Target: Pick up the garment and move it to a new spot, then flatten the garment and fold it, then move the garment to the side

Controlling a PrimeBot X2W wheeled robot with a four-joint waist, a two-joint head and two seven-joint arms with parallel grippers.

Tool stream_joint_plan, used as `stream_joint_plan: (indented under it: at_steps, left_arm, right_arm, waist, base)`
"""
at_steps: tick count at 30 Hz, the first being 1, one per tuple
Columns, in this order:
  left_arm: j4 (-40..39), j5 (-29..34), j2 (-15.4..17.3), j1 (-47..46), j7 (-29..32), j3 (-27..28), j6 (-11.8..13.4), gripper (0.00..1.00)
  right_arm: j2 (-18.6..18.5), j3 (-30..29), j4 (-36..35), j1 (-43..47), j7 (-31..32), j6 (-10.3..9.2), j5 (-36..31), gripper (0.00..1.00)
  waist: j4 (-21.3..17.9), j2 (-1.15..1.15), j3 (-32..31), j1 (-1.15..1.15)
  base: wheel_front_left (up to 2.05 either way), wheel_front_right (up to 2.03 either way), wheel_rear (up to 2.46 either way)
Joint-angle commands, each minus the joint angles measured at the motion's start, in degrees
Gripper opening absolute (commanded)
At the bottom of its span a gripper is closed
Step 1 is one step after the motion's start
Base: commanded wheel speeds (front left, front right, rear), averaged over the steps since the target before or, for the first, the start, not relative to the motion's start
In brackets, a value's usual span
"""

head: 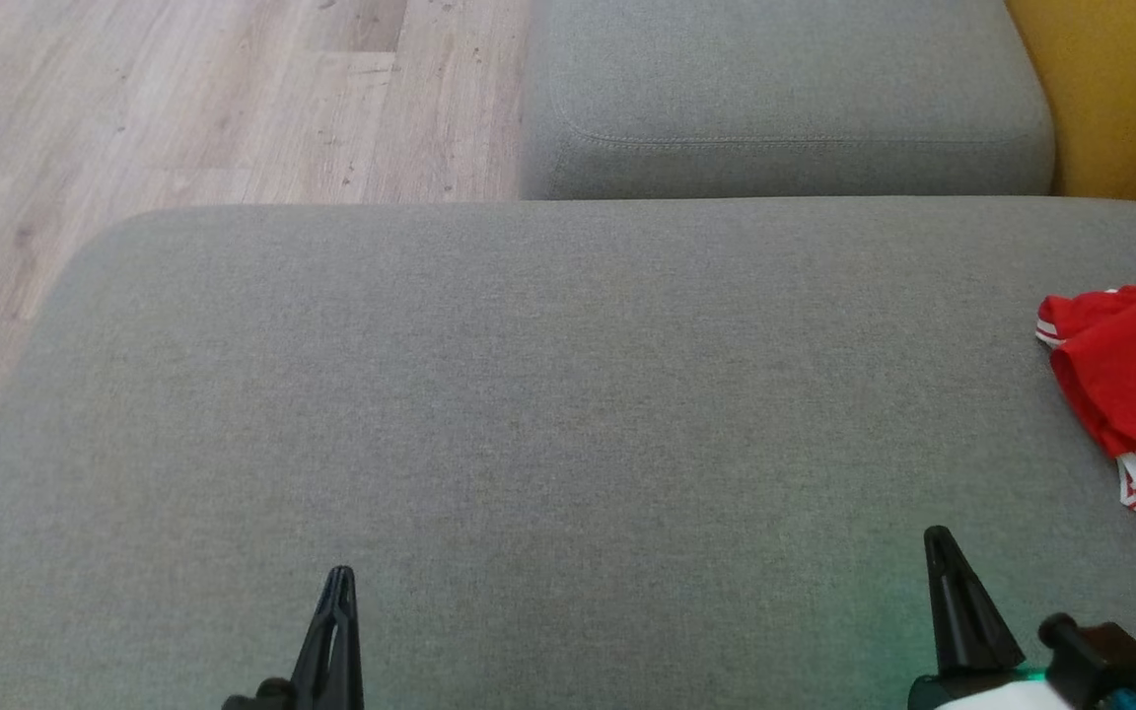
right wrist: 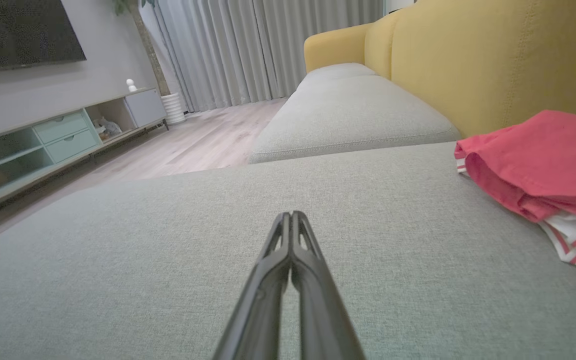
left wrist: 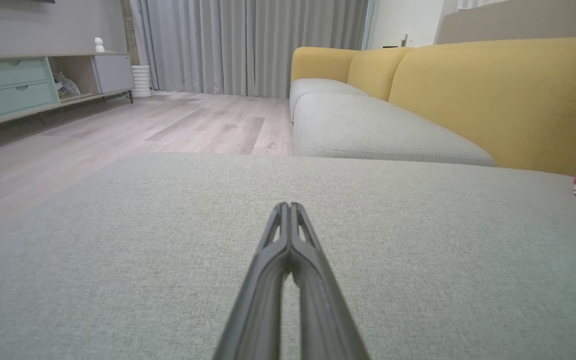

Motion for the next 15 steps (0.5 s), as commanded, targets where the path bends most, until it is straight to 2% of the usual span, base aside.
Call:
stream_joint_plan:
  at_steps: [1,15]
  left_arm:
    - [-1.71,-1.82,0.25,-1.65,0.19,0.59,-0.23,0.0]
    - [-0.17,-12.34,0.8,-3.87,1.95,2.0,-1.87,0.0]
  right_arm:
    - [-0.33,-0.22,-1.63,-1.69,0.16,0.0,1.9,0.0]
    - [-0.89,-0.56,-0.72,-3.79,1.97,-0.01,12.08,0.0]
  waist:
    - [-0.06,0.0,0.03,0.0]
    - [-0.65,0.0,0.32,0.0]
  base:
    - [0.0,0.0,0.0]
    - [0.0,0.0,0.0]
